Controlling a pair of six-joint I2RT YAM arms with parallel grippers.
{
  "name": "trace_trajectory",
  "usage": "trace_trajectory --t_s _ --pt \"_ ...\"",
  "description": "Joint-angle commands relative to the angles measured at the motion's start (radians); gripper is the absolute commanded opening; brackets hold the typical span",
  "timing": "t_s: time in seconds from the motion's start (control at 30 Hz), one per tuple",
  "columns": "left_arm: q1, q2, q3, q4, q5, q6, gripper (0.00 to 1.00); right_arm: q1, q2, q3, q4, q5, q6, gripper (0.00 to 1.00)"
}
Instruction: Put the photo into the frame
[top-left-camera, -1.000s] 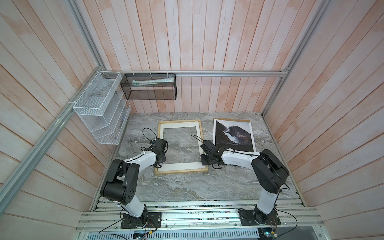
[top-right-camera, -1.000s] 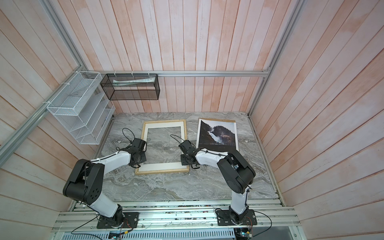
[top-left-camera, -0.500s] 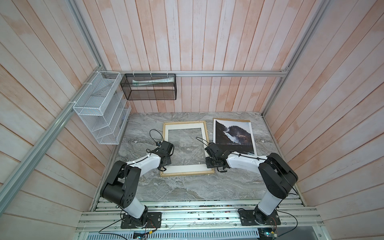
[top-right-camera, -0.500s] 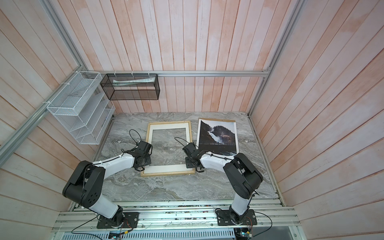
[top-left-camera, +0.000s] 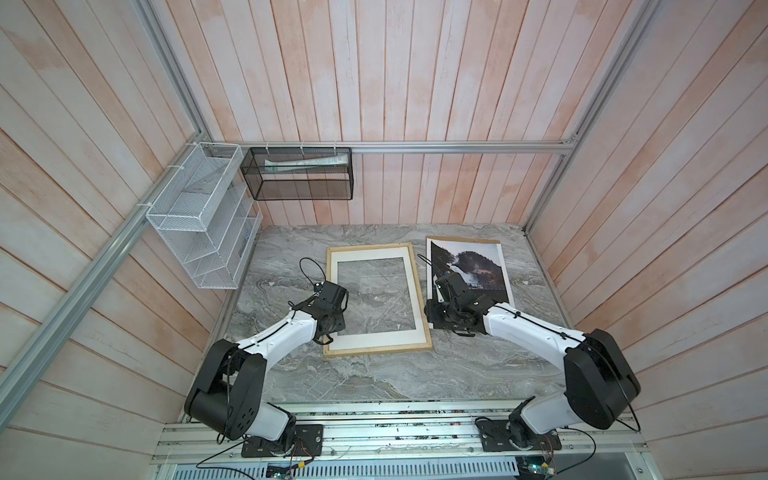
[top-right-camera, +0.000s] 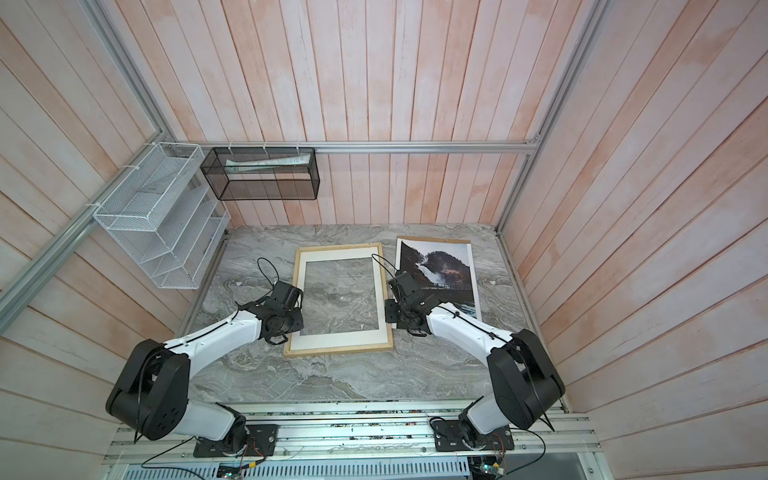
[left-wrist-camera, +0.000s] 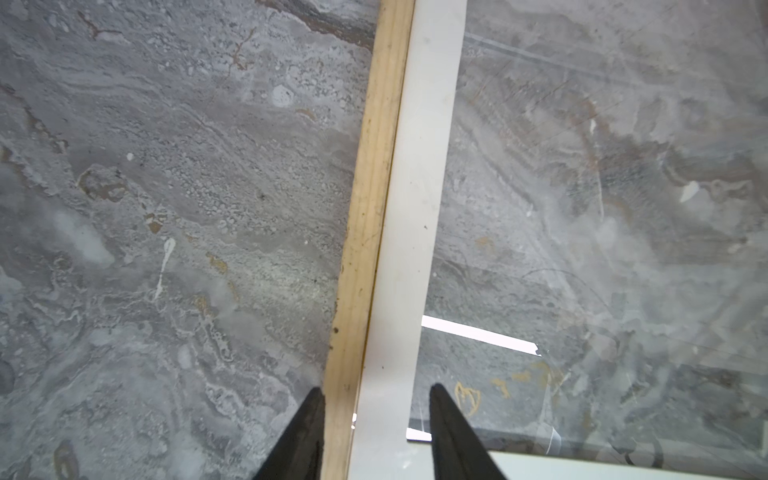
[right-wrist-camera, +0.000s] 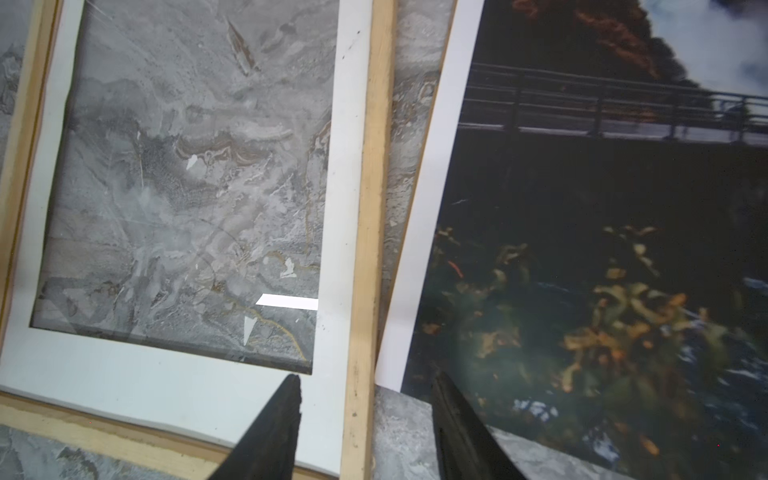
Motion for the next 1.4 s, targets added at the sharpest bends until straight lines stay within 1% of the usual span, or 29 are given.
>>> trace_trajectory --t_s 0.0,0.1,0.2,0.27,0.3,0.37,0.43,0.53,0.6,0.7,0.77,0.87,1.0,1.1,1.2,1.27,1.37 --pt "-0.011 -0.012 0.032 -0.018 0.026 -0.004 0.44 -0.064 -0.026 -0.044 -0.031 0.023 -0.026 0.55" --pt "-0.039 -0.007 0.044 -0.007 0.035 -0.006 0.44 -0.144 -0.046 -0.072 -0.033 -0.007 -0.060 0.55" --pt "-0.072 0.004 0.066 -0.001 0.039 -0.008 0.44 -0.170 -0.048 -0.090 -0.036 -0.035 -0.084 0.58" --pt "-0.093 0.013 0.079 0.014 0.052 -0.014 0.44 -0.189 -0.052 -0.122 -0.009 -0.095 -0.075 0.58" --pt "-0.104 0.019 0.085 0.027 0.063 -0.017 0.44 -0.195 -0.056 -0.142 0.006 -0.108 -0.067 0.58" --pt "-0.129 0.035 0.097 0.044 0.070 -0.036 0.44 -0.211 -0.064 -0.172 0.019 -0.094 -0.049 0.58" --pt "-0.161 0.052 0.110 0.072 0.089 -0.046 0.44 -0.250 -0.077 -0.201 0.037 -0.079 -0.035 0.58" --pt "-0.214 0.085 0.135 0.122 0.111 -0.057 0.45 -0.352 -0.120 -0.256 0.088 -0.114 -0.030 0.58" --pt "-0.247 0.121 0.155 0.166 0.144 -0.062 0.46 -0.443 -0.160 -0.295 0.133 -0.183 -0.032 0.59" --pt "-0.290 0.193 0.208 0.212 0.188 -0.071 0.46 -0.569 -0.198 -0.324 0.153 -0.250 -0.041 0.60" --pt "-0.321 0.244 0.247 0.244 0.221 -0.069 0.46 -0.638 -0.216 -0.330 0.144 -0.263 -0.060 0.60" --pt "-0.372 0.329 0.317 0.278 0.265 -0.069 0.46 -0.743 -0.249 -0.351 0.163 -0.257 -0.056 0.60" --pt "-0.431 0.434 0.428 0.276 0.292 -0.070 0.46 -0.873 -0.269 -0.383 0.246 -0.329 -0.014 0.60" --pt "-0.461 0.483 0.472 0.318 0.327 -0.076 0.46 -0.921 -0.238 -0.399 0.327 -0.342 0.020 0.61" --pt "-0.476 0.520 0.498 0.362 0.365 -0.087 0.46 -0.953 -0.161 -0.353 0.343 -0.368 0.014 0.61" --pt "-0.479 0.543 0.508 0.400 0.408 -0.088 0.46 -0.967 -0.086 -0.297 0.335 -0.404 -0.007 0.61" --pt "-0.482 0.587 0.536 0.419 0.463 -0.098 0.46 -0.973 0.071 -0.150 0.261 -0.476 -0.094 0.61"
